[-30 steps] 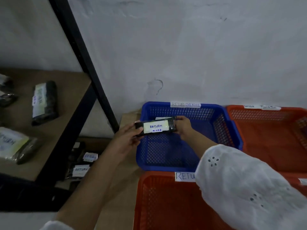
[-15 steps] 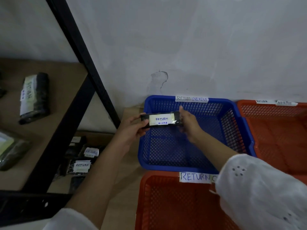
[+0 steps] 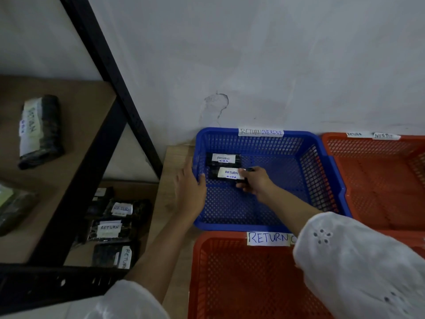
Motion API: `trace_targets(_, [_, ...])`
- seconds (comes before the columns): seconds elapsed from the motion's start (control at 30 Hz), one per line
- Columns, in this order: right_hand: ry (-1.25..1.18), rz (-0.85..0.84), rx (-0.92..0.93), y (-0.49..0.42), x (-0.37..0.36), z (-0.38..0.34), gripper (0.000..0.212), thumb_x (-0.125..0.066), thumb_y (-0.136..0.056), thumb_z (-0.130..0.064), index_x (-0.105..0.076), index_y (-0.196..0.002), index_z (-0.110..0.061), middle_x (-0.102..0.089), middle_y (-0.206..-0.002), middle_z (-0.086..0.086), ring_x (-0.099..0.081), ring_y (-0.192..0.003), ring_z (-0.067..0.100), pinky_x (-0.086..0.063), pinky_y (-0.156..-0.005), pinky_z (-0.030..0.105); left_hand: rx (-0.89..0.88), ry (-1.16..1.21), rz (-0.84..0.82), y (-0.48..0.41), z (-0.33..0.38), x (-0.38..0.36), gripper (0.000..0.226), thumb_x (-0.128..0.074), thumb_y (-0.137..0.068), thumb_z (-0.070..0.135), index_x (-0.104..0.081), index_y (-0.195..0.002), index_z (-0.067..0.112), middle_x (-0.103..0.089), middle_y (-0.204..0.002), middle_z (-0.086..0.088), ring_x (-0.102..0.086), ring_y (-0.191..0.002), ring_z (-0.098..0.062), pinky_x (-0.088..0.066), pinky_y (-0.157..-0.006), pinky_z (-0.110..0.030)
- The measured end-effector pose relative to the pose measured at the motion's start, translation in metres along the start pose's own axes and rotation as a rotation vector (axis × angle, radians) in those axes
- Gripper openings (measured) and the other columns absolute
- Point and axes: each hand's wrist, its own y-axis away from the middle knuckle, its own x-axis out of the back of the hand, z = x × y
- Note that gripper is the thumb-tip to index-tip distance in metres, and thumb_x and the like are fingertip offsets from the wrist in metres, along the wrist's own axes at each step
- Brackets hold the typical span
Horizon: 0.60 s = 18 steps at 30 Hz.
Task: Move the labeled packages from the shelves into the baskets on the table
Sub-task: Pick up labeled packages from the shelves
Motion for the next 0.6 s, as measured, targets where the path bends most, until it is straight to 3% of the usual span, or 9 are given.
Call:
trace_targets(0.07, [0.054,0.044,0.023,-0.006,-0.012,-0.001,0.019,-0.052,-0.097,-0.016,-0.046,-0.11,-0.004,-0.058,-0.098,0.014,-0.053,-0.051,0.015,-0.04,-0.043,0.025,-0.008,-0.02,0.025,-0.002,-0.003,-0.002,0.044,-0.042,-0.097,0.019,-0.036,-0.14,0.015,-0.05,-0.132,-0.005,-0.045,-0.123,-0.023,-0.038,-0.104,-0.047])
trace_targets(0.13, [0.104,0.114,0.054,-0.011,-0.023,-0.001,0.022,-0.054,-0.097,-0.018,-0.048,-0.111,-0.002,-0.058,-0.106,0.018,-0.054,-0.061,0.02,-0.041,-0.046,0.026,-0.01,-0.029,0.029,-0.004,-0.005,-0.003,0.044,-0.041,-0.097,0.019,-0.036,-0.14,0.017,-0.051,-0.132,-0.004,-0.046,-0.122,-0.023,-0.038,-0.103,-0.047])
trace_targets(0.2, [0.225,0.211,0.117,-0.018,-0.029,0.003,0.033,-0.056,-0.095,-0.025,-0.051,-0.119,-0.002,-0.054,-0.123,0.02,-0.058,-0.091,0.029,-0.048,-0.069,0.034,-0.019,-0.029,0.018,-0.005,-0.005,-0.003,0.044,-0.04,-0.097,0.02,-0.036,-0.141,0.019,-0.051,-0.132,-0.002,-0.046,-0.123,-0.023,-0.038,-0.104,-0.047])
trace_targets(0.27, [0.372,0.303,0.129,-0.022,-0.029,0.004,0.042,-0.059,-0.092,-0.034,-0.052,-0.125,-0.008,-0.038,-0.135,0.018,-0.045,-0.117,0.037,-0.044,-0.095,0.043,-0.016,-0.026,0.005,-0.005,-0.005,-0.002,0.046,-0.04,-0.097,0.021,-0.034,-0.142,0.02,-0.05,-0.133,-0.002,-0.044,-0.124,-0.023,-0.036,-0.106,-0.047])
trace_targets(0.3, [0.394,0.329,0.106,-0.023,-0.028,0.004,0.047,-0.061,-0.091,-0.036,-0.049,-0.127,-0.01,-0.032,-0.138,0.018,-0.04,-0.122,0.039,-0.041,-0.1,0.044,-0.006,-0.037,0.0,-0.004,-0.006,-0.002,0.048,-0.041,-0.097,0.022,-0.032,-0.143,0.021,-0.048,-0.135,-0.002,-0.041,-0.127,-0.023,-0.033,-0.109,-0.046])
trace_targets(0.47, [0.348,0.314,0.031,-0.023,-0.03,0.001,0.085,-0.07,-0.084,-0.034,-0.019,-0.143,-0.001,-0.021,-0.149,0.022,-0.031,-0.133,0.041,-0.034,-0.108,0.049,0.03,-0.095,-0.027,0.0,-0.004,0.008,0.06,-0.05,-0.094,0.031,-0.024,-0.147,0.023,-0.038,-0.143,-0.005,-0.029,-0.134,-0.025,-0.024,-0.111,-0.043])
trace_targets(0.6, [0.423,0.363,0.037,-0.005,-0.026,-0.006,0.084,-0.065,-0.086,-0.041,-0.018,-0.144,-0.003,-0.02,-0.149,0.021,-0.026,-0.135,0.039,-0.029,-0.11,0.045,0.012,-0.14,-0.019,0.009,-0.001,0.023,0.062,-0.052,-0.093,0.032,-0.024,-0.147,0.019,-0.04,-0.142,-0.01,-0.035,-0.131,-0.027,-0.029,-0.11,-0.047])
